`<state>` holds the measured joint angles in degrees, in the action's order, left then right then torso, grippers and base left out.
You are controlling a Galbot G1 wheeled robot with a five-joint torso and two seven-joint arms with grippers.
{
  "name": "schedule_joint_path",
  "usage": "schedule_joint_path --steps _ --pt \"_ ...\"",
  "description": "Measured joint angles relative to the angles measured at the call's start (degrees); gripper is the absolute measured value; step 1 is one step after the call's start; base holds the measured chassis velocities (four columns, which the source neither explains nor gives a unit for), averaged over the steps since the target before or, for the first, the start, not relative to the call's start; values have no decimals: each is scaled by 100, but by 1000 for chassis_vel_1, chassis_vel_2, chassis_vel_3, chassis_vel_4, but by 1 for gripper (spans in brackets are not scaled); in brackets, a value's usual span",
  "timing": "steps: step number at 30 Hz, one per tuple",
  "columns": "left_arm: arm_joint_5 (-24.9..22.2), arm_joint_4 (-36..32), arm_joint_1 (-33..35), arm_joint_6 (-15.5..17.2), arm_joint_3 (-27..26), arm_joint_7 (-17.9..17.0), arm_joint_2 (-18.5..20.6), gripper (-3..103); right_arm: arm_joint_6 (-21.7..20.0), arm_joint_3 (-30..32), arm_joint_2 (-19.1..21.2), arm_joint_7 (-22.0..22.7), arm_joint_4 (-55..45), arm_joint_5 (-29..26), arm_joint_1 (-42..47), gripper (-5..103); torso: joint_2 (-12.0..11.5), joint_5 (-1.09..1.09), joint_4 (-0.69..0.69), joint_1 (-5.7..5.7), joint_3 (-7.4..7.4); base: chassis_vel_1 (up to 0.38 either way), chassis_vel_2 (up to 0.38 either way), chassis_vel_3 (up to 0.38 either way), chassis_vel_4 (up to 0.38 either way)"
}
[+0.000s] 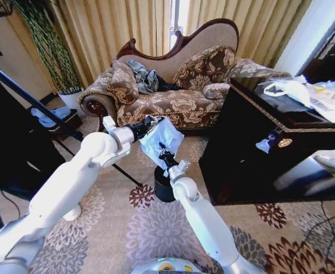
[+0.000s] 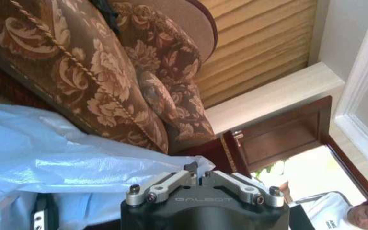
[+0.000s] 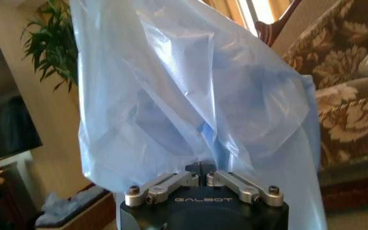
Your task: Place a garbage bag over the trash bin.
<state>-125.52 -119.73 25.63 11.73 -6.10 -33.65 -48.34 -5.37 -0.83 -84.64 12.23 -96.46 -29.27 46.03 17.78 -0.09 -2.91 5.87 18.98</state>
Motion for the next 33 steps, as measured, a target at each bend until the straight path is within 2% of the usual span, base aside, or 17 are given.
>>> schedule_joint_path --steps 7,14,22,33 --pt "-27 -74 43 -17 -6 -51 25 0 380 76 -119 -131 73 -97 -204 0 0 -1 1 0 0 0 0 0 0" --pt "-52 -111 87 -29 -16 -50 62 0 264 -181 -158 -178 -350 -623 -207 0 0 0 -1 0 0 0 0 0 0" --pt "-60 -233 125 -119 -3 -49 44 0 507 -184 -629 -225 265 -578 -350 0 0 0 0 0 0 0 0 0 0" --pt "-65 -306 119 -211 -48 -45 20 0 593 16 -748 -180 779 -230 -449 0 0 0 0 0 0 0 0 0 0"
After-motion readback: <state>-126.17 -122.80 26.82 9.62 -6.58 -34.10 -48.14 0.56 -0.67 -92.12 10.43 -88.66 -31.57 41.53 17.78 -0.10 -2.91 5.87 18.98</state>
